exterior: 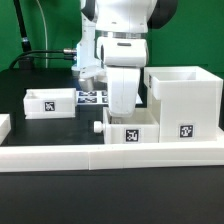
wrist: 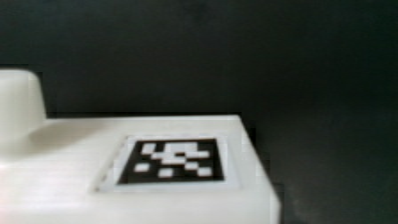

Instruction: Assemble drawer

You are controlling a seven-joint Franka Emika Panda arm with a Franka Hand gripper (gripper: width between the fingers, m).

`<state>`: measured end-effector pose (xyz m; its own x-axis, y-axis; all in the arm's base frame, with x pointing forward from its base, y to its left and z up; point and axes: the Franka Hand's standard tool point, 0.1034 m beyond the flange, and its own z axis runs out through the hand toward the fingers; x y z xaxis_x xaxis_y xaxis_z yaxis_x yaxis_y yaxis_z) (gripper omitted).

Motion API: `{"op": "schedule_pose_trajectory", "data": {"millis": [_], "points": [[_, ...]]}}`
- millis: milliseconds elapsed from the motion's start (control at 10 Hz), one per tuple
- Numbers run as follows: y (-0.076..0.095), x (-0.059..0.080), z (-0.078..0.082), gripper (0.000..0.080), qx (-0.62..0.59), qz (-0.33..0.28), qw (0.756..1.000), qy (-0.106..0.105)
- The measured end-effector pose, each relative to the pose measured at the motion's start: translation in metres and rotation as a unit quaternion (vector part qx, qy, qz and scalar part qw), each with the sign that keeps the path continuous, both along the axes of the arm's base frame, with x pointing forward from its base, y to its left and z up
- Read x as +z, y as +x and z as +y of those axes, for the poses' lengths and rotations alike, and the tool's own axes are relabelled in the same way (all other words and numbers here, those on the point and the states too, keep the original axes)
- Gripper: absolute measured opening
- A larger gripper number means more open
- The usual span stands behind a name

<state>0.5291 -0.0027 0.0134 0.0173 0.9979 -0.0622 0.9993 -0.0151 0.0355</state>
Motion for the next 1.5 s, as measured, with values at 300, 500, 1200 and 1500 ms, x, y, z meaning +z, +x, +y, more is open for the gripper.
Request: {"op": "schedule_pose_trajectory", "data": {"millis": [300, 500, 1200, 1500], "points": [[-0.001, -0.001, 0.006, 0.0044, -0.008, 0.001, 1.0, 0.001], [-0.001, -0.001, 0.008, 0.0044, -0.017, 0.005, 1.0, 0.0], [-0.003, -0.002, 0.014, 0.0044, -0.009, 0.014, 1.0, -0.003], [-0.001, -0.002, 0.013, 0.0044, -0.011, 0.013, 1.0, -0.003]]}}
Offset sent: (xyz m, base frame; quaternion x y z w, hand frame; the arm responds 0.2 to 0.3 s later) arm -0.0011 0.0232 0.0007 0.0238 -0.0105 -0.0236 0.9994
